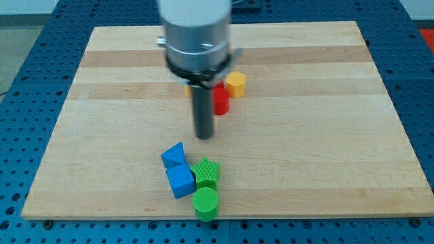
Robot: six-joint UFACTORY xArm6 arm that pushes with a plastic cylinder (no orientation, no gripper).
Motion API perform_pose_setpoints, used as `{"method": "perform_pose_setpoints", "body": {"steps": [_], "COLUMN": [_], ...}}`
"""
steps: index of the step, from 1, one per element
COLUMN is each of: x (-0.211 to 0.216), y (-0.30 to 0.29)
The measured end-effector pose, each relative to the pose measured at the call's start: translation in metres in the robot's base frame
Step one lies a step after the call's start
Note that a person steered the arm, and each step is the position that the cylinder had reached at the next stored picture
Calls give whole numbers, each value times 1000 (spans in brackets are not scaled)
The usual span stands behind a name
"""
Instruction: Separate green circle from group of blocks
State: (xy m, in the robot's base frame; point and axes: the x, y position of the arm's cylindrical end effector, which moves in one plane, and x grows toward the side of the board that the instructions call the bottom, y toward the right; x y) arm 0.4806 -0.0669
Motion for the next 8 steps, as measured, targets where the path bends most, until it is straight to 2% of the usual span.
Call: {"method": "perform_pose_setpoints", "body": {"steps": [1, 2, 3, 5, 7, 8], "x": [11, 82, 137, 138, 138, 131], "y": [-113, -173, -164, -144, -46, 50]}}
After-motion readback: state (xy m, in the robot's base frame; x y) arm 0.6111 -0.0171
